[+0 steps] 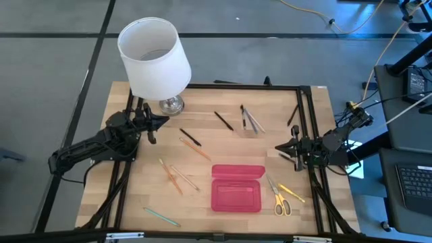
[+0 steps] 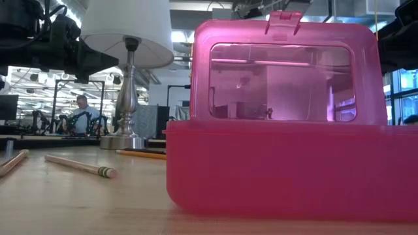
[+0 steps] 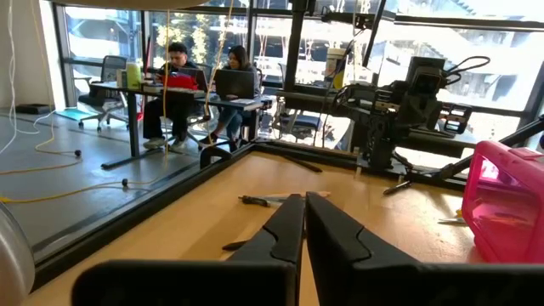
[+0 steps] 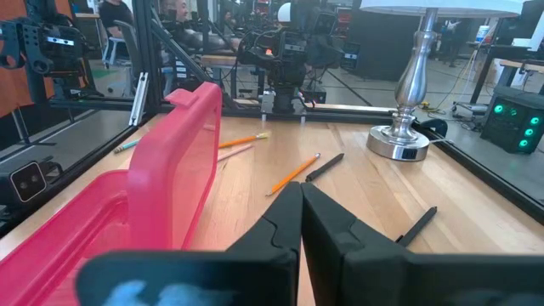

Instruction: Pick & place school supplies into a supply box

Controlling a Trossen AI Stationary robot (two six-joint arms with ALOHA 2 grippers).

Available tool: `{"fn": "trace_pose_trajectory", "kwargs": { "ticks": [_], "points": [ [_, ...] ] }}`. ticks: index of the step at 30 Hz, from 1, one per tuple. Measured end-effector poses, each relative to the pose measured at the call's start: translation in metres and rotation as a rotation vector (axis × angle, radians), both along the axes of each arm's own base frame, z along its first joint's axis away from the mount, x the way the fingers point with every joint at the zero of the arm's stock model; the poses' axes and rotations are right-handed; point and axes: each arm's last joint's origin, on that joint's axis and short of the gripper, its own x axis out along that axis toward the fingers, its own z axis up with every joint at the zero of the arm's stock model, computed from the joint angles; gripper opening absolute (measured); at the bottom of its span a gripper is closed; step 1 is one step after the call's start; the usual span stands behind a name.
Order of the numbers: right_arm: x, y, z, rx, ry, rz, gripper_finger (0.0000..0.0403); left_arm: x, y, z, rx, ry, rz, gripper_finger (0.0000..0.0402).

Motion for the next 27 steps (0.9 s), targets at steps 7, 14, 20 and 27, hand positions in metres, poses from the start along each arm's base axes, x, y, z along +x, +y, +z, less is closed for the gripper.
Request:
{"fn": "trace_pose_trajectory", "kwargs": {
  "ticks": [7, 14, 20, 27],
  "points": [
    [0.0, 0.0, 0.0, 0.0, 0.0, 0.0, 0.0014, 0.0, 0.0, 0.0001, 0.0, 0.0, 0.0, 0.0012],
    [0.0, 0.0, 0.0, 0.0, 0.0, 0.0, 0.0014, 0.0, 0.0, 0.0, 0.0, 0.0, 0.0, 0.0009],
    [0.0, 0.0, -0.0001, 0.0, 0.001, -0.001, 0.0014, 0.0, 0.0, 0.0, 0.0, 0.0, 0.0, 0.001],
    [0.0, 0.0, 0.0, 0.0, 0.0, 0.0, 0.0014, 0.0, 0.0, 0.0001, 0.0, 0.0, 0.001, 0.0011]
  ]
}}
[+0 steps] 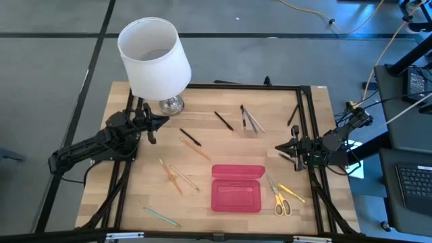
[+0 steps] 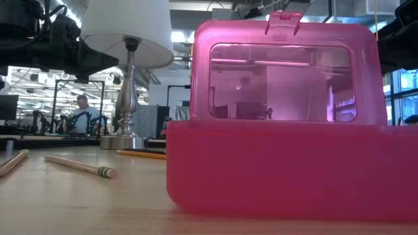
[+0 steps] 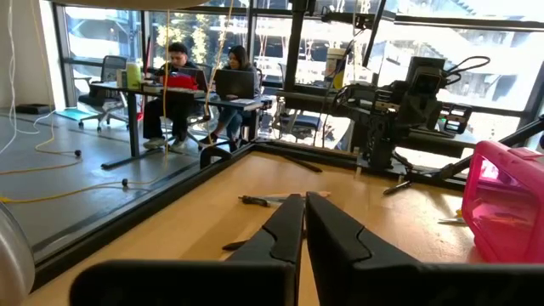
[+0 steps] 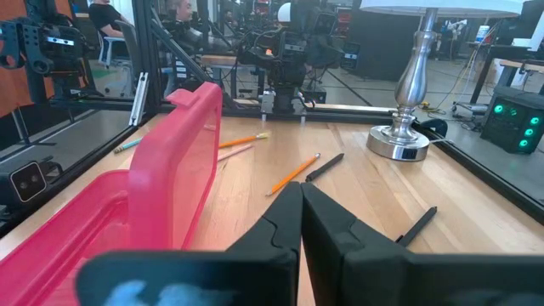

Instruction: Pick & place school supplies into a supply box

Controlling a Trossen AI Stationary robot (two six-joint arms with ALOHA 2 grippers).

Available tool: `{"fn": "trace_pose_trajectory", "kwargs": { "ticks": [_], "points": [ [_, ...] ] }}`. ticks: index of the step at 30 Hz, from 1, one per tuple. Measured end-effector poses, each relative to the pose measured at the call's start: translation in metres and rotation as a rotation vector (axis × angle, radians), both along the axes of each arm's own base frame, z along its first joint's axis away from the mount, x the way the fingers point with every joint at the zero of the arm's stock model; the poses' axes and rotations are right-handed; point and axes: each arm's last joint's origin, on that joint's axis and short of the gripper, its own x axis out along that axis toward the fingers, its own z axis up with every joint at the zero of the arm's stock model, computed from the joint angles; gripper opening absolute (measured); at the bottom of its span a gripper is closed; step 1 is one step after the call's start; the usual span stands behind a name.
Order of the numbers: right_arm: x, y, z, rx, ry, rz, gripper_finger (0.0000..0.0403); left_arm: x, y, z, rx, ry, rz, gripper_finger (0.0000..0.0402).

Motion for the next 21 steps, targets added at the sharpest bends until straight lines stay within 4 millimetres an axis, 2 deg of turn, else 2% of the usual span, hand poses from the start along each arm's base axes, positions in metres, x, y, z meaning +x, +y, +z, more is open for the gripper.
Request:
{"fn": "trace_pose_trajectory", "kwargs": {
  "ticks": [21],
  "points": [
    [0.0, 0.0, 0.0, 0.0, 0.0, 0.0, 0.0014, 0.0, 0.0, 0.0, 0.0, 0.0, -0.001, 0.0008]
  ]
}}
